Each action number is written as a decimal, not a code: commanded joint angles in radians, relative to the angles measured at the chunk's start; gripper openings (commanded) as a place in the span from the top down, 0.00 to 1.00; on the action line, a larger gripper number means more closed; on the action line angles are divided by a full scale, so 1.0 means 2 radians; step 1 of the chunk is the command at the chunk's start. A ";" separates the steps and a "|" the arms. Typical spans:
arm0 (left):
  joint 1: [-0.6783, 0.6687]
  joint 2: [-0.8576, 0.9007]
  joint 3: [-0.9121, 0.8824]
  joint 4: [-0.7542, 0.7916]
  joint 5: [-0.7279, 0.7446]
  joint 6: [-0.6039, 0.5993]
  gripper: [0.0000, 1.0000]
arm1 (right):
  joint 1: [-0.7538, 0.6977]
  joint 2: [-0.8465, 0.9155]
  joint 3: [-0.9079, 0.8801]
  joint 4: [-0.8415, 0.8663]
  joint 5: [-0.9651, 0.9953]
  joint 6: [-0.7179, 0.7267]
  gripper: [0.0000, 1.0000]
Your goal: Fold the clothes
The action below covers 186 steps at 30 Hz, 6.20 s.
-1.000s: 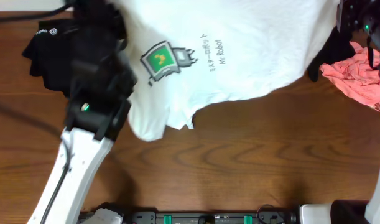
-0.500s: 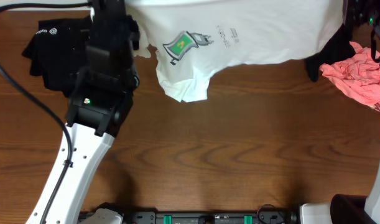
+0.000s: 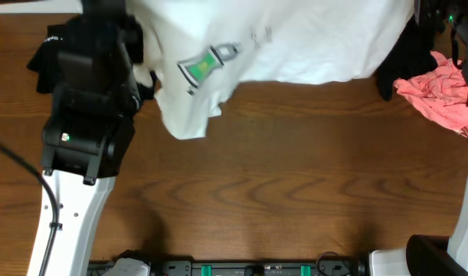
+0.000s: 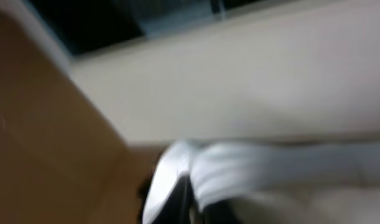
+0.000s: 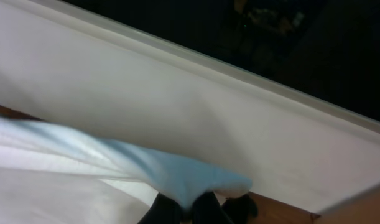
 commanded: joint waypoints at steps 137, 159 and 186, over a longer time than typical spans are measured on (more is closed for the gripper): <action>0.063 0.115 -0.237 -0.293 0.298 -0.317 0.94 | -0.026 -0.030 -0.506 -0.211 -0.040 0.143 0.99; 0.063 0.147 -0.237 -0.179 0.236 -0.311 0.92 | -0.060 0.080 -0.508 -0.113 -0.044 0.139 0.72; 0.063 0.148 -0.237 -0.016 0.190 -0.254 0.02 | -0.064 0.080 -0.344 -0.066 -0.093 0.124 0.32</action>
